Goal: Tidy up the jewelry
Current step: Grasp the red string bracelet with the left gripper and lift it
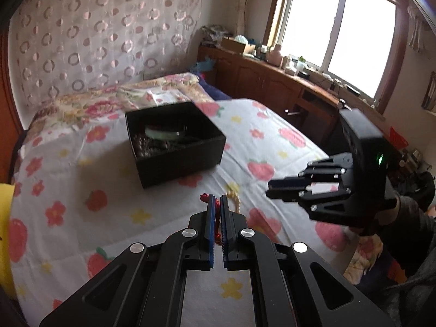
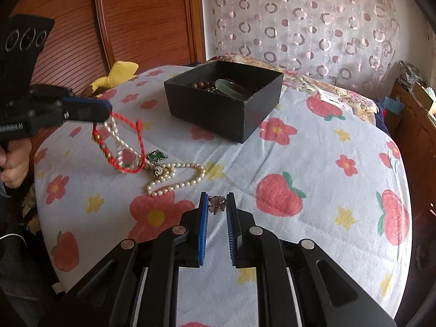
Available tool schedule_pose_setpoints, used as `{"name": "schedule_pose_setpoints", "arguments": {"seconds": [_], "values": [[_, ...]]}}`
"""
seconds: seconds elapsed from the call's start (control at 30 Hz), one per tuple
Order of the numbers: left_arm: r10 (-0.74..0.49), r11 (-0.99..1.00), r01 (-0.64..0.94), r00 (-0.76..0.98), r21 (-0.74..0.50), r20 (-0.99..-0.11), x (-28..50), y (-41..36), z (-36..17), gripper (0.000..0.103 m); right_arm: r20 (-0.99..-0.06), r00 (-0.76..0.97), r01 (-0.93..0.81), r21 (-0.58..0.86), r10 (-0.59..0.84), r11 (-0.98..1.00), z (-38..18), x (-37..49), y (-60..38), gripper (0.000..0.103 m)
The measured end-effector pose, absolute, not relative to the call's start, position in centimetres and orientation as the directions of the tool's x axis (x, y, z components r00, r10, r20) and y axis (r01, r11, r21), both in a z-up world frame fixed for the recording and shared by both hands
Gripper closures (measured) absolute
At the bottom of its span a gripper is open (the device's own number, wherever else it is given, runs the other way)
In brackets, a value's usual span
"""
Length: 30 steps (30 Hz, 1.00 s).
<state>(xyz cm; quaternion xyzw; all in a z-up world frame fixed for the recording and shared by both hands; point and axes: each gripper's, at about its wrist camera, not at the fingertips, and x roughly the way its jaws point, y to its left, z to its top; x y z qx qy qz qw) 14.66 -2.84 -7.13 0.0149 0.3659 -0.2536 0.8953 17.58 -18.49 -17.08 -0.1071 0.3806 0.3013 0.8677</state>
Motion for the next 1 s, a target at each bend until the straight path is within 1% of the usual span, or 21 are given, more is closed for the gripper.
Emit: {"name": "schedule_pose_setpoints", "arguments": {"seconds": [0.3, 0.43, 0.67, 0.8, 0.97, 1.0], "values": [[-0.427, 0.880, 0.460, 0.653, -0.120, -0.625, 15.1, -1.9, -4.3, 0.100, -0.712, 0.542, -0.598, 0.046, 0.446, 0.800, -16.6, 17.4, -18.9, 0.088], [-0.390, 0.894, 0.434, 0.637, -0.108, -0.665, 15.9, -1.1, -5.9, 0.100, -0.710, 0.544, -0.600, 0.045, 0.448, 0.799, -16.5, 17.4, -18.8, 0.088], [-0.302, 0.930, 0.351, 0.563, -0.108, -0.770, 16.9, 1.4, -11.5, 0.100, -0.716, 0.536, -0.602, 0.046, 0.446, 0.797, -16.7, 17.6, -18.8, 0.088], [-0.274, 0.944, 0.311, 0.548, -0.111, -0.791, 17.0, 2.8, -12.7, 0.099, -0.718, 0.533, -0.606, 0.046, 0.448, 0.794, -16.7, 17.8, -18.5, 0.088], [-0.270, 0.946, 0.304, 0.557, -0.110, -0.785, 17.7, 3.4, -12.5, 0.084, -0.719, 0.528, -0.613, 0.045, 0.451, 0.789, -16.8, 17.8, -18.1, 0.088], [-0.271, 0.945, 0.308, 0.556, -0.109, -0.785, 18.0, 3.3, -12.5, 0.079, -0.720, 0.527, -0.614, 0.045, 0.452, 0.788, -16.9, 17.8, -18.1, 0.088]]}}
